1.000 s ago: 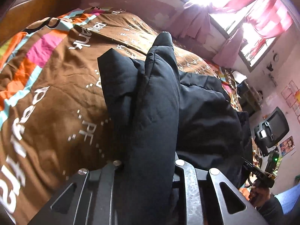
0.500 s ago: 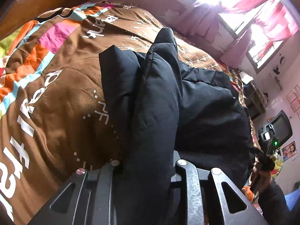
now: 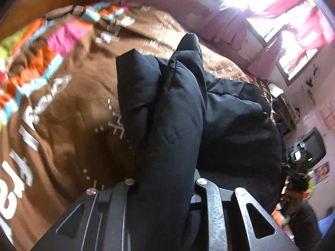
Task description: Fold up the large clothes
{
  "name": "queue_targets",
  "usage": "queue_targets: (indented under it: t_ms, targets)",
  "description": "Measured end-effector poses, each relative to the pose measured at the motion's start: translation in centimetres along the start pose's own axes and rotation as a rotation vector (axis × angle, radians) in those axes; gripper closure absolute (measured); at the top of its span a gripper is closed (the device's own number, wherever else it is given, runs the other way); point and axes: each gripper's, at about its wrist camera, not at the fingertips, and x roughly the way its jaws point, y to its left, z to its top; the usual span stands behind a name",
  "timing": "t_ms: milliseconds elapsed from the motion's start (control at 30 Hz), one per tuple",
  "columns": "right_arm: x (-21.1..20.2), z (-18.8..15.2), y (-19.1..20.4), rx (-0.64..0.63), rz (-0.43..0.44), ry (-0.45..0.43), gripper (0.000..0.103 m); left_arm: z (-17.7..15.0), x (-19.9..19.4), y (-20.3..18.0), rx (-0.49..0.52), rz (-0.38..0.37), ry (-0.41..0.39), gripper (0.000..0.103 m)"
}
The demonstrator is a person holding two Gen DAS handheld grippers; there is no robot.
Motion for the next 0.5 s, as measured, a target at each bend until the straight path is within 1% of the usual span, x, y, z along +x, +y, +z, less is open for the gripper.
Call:
queue_targets:
  t_ms: [67,100,133,200,233,300,333,400,500]
  targets:
    - [-2.1,0.5,1.0,-0.012,0.037,-0.042,0.092,0.0,-1.6,-2.0,0.115,0.042,-0.040,0.085]
    - [-3.1,0.9,1.5,-0.018,0.047,-0.065,0.093,0.3,-2.5,-2.9,0.163,0.049,-0.059,0.086]
    - [-4.6,0.6,1.5,-0.022,0.059,-0.081,0.093,0.6,-3.4,-3.6,0.189,0.050,-0.078,0.086]
    - [-6.1,1.5,3.1,-0.043,0.076,-0.108,0.094,1.5,-5.1,-4.6,0.222,0.059,-0.118,0.087]
    - [-6.4,1.8,3.7,-0.057,0.081,-0.114,0.094,2.4,-6.3,-5.0,0.234,0.065,-0.144,0.087]
    - [-7.2,3.1,6.1,-0.102,0.104,-0.138,0.094,4.0,-7.8,-5.0,0.234,0.077,-0.163,0.087]
    - [-7.5,3.7,6.9,-0.111,0.118,-0.148,0.094,5.2,-8.7,-4.8,0.233,0.096,-0.178,0.087]
    - [-7.5,5.6,8.5,-0.121,0.136,-0.169,0.094,6.8,-9.5,-4.6,0.237,0.135,-0.201,0.087]
    - [-6.4,8.6,10.6,-0.144,0.133,-0.189,0.094,10.3,-9.5,-4.3,0.220,0.184,-0.224,0.087]
